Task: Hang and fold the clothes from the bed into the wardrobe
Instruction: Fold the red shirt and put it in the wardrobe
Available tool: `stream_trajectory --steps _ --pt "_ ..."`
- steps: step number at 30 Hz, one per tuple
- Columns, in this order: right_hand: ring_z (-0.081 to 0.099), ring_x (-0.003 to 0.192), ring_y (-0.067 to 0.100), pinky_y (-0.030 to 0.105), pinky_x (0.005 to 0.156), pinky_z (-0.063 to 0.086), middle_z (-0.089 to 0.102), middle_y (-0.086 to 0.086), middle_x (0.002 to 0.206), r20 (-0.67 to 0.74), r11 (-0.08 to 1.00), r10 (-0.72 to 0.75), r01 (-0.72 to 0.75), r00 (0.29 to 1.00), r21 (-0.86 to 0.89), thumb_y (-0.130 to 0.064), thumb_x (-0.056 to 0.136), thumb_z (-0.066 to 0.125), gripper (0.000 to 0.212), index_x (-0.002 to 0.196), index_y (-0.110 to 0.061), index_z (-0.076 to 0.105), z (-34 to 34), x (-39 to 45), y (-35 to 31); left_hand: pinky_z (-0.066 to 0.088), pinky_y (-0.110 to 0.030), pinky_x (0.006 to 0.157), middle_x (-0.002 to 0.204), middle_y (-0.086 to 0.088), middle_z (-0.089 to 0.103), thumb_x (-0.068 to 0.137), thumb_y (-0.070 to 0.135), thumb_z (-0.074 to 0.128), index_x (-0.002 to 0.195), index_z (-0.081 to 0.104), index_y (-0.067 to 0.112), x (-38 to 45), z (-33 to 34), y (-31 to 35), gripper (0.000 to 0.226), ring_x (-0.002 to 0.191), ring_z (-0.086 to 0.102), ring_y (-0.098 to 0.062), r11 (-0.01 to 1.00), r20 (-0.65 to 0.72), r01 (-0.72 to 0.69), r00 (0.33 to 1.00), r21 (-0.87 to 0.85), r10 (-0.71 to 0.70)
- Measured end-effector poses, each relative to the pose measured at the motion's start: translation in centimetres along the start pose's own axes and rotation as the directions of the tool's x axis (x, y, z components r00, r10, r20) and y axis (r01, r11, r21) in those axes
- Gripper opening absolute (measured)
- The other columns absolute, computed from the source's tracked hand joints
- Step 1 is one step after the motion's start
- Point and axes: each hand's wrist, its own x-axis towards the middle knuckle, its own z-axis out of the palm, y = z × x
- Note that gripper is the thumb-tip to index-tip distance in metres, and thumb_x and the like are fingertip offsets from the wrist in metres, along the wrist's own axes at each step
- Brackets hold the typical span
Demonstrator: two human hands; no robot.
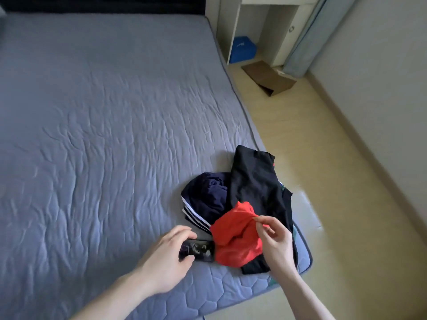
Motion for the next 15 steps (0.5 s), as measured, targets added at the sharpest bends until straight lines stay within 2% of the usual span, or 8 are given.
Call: stream_trajectory --steps 2,5,7,9,10,12,13,15 --pt "0.067 0.081 0.007 0.016 0.071 0.051 0.076 -0.002 0.095 0.019 0.987 -0.055 0.051 0.998 0.154 -0.009 0.096 0.063 0.017 0.099 -0.020 0.076 -1.0 -2.6 -6.6 0.040 -0.015 0.103 0.125 0.039 0.043 0.080 0.040 0.068 0.123 0.047 0.051 -1.9 -2.4 3.4 0.049 0.122 0.052 0.005 0.997 -0.001 -0.027 1.000 -0.073 0.027" --pt "0.066 0.092 0.010 0.023 0.081 0.051 0.075 -0.001 0.101 0.098 0.962 -0.070 0.041 0.993 0.269 -0.005 0.100 0.061 0.023 0.099 -0.022 0.076 -1.3 -6.3 -14.1 0.039 -0.021 0.108 0.139 0.019 0.050 0.071 0.046 0.074 0.148 0.038 0.038 -4.7 -5.8 8.0 0.086 0.129 0.050 -0.001 0.986 0.015 -0.041 0.999 -0.160 0.044" --pt "0.064 0.094 0.013 0.027 0.083 0.050 0.074 -0.002 0.101 0.168 0.956 -0.079 0.027 0.983 0.294 -0.007 0.100 0.062 0.020 0.101 -0.021 0.076 -1.1 -8.9 -17.7 0.049 -0.026 0.096 0.123 0.015 0.067 0.077 0.050 0.071 0.140 0.050 0.039 -7.2 -7.9 10.4 0.067 0.119 0.063 -0.008 0.969 -0.024 -0.040 0.999 -0.244 0.036" --pt "0.064 0.095 0.016 0.031 0.084 0.051 0.074 0.000 0.104 0.186 0.942 -0.104 0.036 0.977 0.335 -0.012 0.098 0.062 0.016 0.105 -0.020 0.075 -1.3 -11.0 -20.7 0.051 -0.029 0.074 0.089 0.011 0.074 0.081 0.054 0.063 0.106 0.062 0.044 -10.2 -10.6 12.7 0.027 0.099 0.072 -0.019 0.973 -0.070 0.006 0.997 -0.229 -0.022" --pt "0.066 0.098 0.018 0.034 0.087 0.052 0.075 0.002 0.108 0.178 0.936 -0.110 0.042 0.978 0.349 -0.012 0.098 0.062 0.017 0.106 -0.019 0.075 -1.5 -11.8 -21.9 0.051 -0.030 0.069 0.079 0.008 0.072 0.081 0.056 0.061 0.095 0.064 0.041 -11.6 -11.8 13.2 0.020 0.091 0.072 -0.022 0.973 -0.090 0.026 0.995 -0.230 -0.047" --pt "0.068 0.099 0.020 0.034 0.086 0.055 0.075 0.005 0.113 0.126 0.919 -0.075 0.019 0.989 0.393 -0.008 0.101 0.059 0.023 0.109 -0.022 0.076 -1.9 -12.2 -23.7 0.053 -0.036 0.069 0.076 0.005 0.072 0.080 0.059 0.065 0.089 0.067 0.030 -13.9 -14.1 13.9 0.031 0.077 0.070 -0.017 0.964 -0.095 0.061 0.992 -0.259 -0.088" --pt "0.066 0.092 0.019 0.029 0.077 0.056 0.074 0.005 0.111 0.107 0.906 -0.044 -0.005 0.993 0.422 -0.006 0.102 0.057 0.027 0.108 -0.024 0.077 -2.0 -12.7 -24.8 0.053 -0.037 0.071 0.079 0.004 0.073 0.079 0.059 0.070 0.091 0.070 0.026 -15.4 -15.5 14.3 0.035 0.073 0.067 -0.013 0.940 -0.056 0.079 0.993 -0.331 -0.103" --pt "0.059 0.084 0.018 0.023 0.062 0.051 0.071 0.005 0.106 0.099 0.898 0.008 -0.051 0.995 0.436 -0.004 0.103 0.054 0.033 0.106 -0.026 0.078 -1.9 -14.0 -26.1 0.050 -0.033 0.073 0.090 0.001 0.075 0.078 0.052 0.079 0.104 0.075 0.016 -18.0 -17.8 14.3 0.045 0.078 0.064 -0.012 0.812 0.191 0.206 0.974 -0.547 -0.118"
